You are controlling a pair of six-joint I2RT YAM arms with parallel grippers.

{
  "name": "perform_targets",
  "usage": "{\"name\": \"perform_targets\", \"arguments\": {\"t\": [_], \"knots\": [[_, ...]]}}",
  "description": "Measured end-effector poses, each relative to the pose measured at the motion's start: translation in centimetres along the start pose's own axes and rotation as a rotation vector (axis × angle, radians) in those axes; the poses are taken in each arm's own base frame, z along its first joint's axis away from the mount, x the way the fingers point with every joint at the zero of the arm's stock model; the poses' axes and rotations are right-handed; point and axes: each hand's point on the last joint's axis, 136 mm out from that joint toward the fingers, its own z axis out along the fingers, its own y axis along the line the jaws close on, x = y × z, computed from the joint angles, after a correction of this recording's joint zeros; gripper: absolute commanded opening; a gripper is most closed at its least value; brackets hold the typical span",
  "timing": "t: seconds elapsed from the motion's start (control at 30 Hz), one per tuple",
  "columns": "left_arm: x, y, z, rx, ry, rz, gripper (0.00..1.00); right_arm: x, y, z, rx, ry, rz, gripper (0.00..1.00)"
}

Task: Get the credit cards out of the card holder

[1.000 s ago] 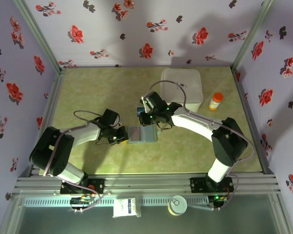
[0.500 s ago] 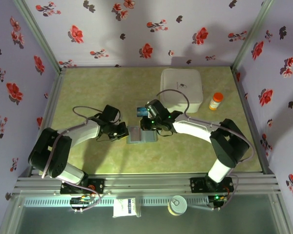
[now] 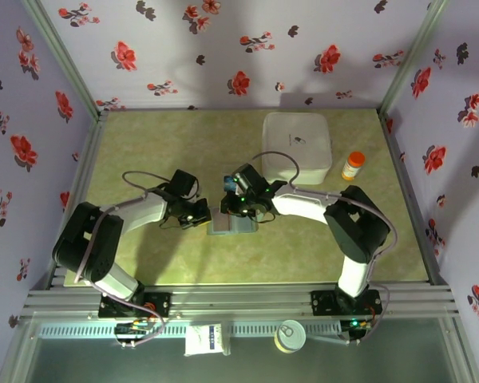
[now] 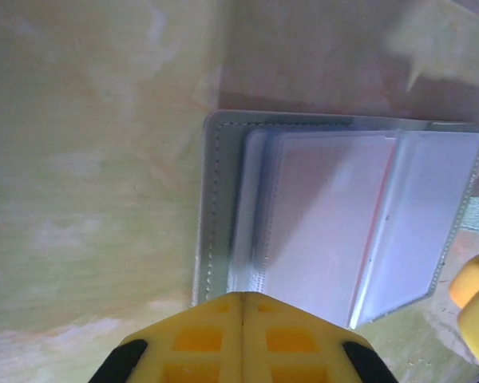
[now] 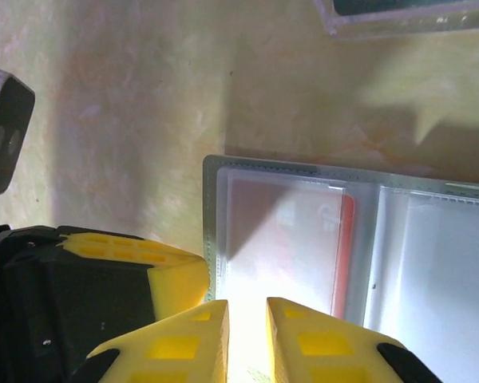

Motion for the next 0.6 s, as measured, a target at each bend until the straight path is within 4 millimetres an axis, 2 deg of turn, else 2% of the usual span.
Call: {"name": "perform_targets", "arguments": {"t": [0.6], "knots": [[0.2, 1.0, 0.4, -0.02, 0.007, -0.008, 0.03, 0.6, -0.4, 2.0, 0.011, 0.075, 0.041, 0.23]]}}
